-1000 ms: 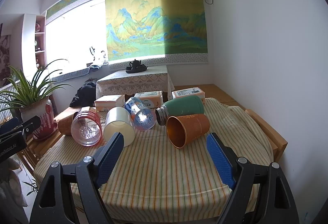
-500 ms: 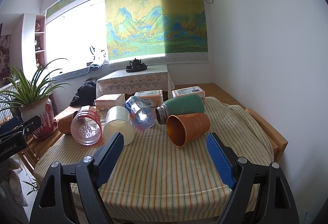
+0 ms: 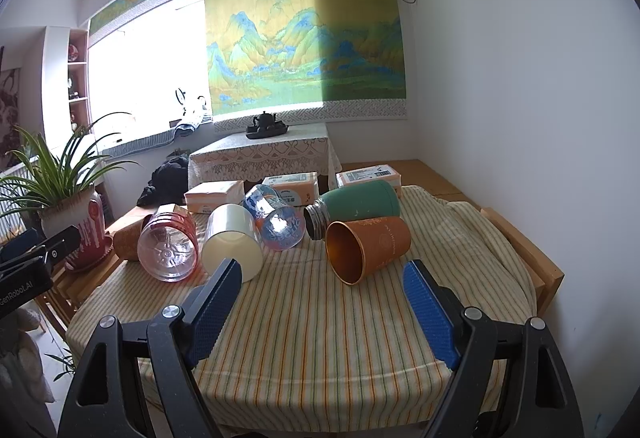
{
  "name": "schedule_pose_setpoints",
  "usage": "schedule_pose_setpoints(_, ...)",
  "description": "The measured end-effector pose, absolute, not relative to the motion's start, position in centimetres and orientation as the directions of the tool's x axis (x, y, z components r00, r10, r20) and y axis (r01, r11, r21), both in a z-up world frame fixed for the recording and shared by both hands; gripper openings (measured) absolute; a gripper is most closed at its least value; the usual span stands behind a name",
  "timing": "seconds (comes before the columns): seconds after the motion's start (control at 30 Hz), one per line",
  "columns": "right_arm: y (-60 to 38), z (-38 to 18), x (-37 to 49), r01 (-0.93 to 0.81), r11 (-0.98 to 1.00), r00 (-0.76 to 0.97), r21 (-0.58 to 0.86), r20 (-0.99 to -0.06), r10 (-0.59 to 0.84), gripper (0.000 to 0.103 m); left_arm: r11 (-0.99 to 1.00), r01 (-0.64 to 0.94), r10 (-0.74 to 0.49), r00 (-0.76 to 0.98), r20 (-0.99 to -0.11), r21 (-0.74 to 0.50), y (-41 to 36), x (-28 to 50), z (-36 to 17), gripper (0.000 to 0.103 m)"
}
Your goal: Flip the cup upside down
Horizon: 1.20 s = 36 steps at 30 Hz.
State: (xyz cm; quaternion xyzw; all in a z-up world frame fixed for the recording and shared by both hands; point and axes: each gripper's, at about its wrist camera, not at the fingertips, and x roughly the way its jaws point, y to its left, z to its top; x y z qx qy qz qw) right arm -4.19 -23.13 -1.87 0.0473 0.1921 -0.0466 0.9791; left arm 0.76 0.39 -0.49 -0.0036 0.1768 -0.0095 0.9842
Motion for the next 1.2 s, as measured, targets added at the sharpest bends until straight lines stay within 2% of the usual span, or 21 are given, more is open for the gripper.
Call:
schedule_pose_setpoints(0.47,-22.6,-1.9,-3.4,0.085,0.993,0.917,0.077,-0.396,-0.047,0.080,1.000,0.017,-0.014,0.931,-0.363,0.005,1.2,1.6,-0.9,0.102)
schedule_pose_setpoints(0.73,-21.2,-1.0,-1.7,0.011,0.999,0.919,0.045,-0.394,0.007,0.080,0.997,0.042,-0.013,0.926,-0.377,0.069,3.4,3.0,-1.3,0.102)
schedule_pose_setpoints(0.83,-21.0,-0.9,-1.3,-0.002,0.999,0.918,0.047,-0.396,0.021,0.080,0.985,0.098,-0.035,0.916,-0.399,0.139,4.4,4.7,-1.7,0.102)
schedule_pose_setpoints(1.0,-20.8,-1.6,-0.7,-0.019,0.997,0.902,0.081,-0.428,0.052,0.080,0.913,0.302,-0.139,0.861,-0.489,0.273,4.9,8.4,-3.2,0.102)
schedule_pose_setpoints(1.2,-20.7,-2.9,0.3,-0.014,0.996,0.883,0.089,-0.467,0.054,0.080,0.821,0.452,-0.192,0.795,-0.576,0.350,5.1,13.3,-4.0,0.102)
